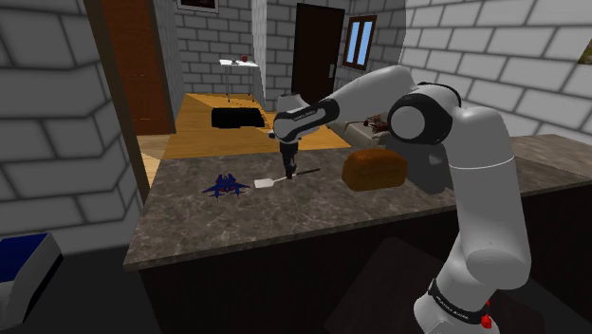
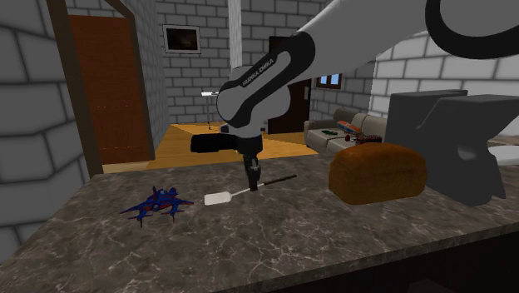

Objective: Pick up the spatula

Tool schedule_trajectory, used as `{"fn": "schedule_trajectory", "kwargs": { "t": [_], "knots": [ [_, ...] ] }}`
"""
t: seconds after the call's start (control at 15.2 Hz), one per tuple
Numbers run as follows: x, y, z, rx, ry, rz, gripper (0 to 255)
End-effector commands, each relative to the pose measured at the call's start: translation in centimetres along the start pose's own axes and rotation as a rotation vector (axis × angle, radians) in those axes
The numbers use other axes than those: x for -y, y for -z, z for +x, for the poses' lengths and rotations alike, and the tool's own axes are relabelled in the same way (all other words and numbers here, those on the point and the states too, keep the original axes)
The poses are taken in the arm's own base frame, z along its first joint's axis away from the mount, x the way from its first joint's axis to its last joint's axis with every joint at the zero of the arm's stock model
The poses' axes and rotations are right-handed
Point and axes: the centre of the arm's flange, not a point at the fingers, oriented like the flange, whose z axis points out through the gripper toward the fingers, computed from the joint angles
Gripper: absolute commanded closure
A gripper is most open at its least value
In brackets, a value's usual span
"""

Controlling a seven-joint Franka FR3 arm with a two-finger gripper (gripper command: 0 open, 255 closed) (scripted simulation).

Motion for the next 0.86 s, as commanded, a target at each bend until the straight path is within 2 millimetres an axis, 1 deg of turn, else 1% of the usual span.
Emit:
{"fn": "schedule_trajectory", "kwargs": {
  "t": [0.0, 0.66, 0.79],
  "knots": [
    [0.1, 1.1, -0.1, 0.000, 0.000, 0.000, 255],
    [0.1, 6.4, -0.4, 0.000, 0.000, 0.000, 255],
    [0.1, 6.5, -0.4, 0.000, 0.000, 0.000, 255]
  ]
}}
